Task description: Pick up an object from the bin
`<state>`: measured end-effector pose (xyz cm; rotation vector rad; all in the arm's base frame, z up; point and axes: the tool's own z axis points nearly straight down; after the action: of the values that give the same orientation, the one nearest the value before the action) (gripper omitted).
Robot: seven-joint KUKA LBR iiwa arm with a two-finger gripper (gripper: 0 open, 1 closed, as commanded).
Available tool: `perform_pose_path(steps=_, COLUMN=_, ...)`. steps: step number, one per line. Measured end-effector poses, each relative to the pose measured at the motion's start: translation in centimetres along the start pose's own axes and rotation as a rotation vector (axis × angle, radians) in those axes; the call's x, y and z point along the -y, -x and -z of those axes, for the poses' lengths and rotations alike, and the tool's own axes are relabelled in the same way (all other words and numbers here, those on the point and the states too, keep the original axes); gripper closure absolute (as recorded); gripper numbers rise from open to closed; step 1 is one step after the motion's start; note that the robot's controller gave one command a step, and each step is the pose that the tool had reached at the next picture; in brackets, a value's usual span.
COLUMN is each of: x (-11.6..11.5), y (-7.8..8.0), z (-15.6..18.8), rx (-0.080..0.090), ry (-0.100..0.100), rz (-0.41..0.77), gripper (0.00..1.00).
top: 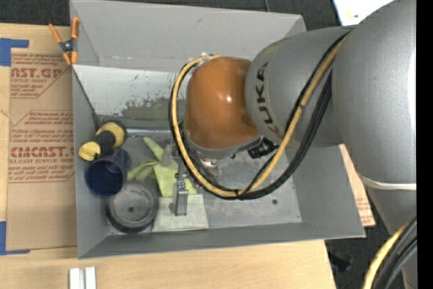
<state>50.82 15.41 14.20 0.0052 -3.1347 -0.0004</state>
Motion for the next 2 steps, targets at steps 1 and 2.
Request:
perform_pose_path(steps=1, x=0.1, y=0.2, z=0.4, rx=0.008, ry=0.002, rz=-0.003, gripper=0.00)
perform_pose_path(steps=2, x=-2.5, y=6.4, z=-7.1, rx=-0.004, ry=0.001, rz=-0.050, gripper=0.00)
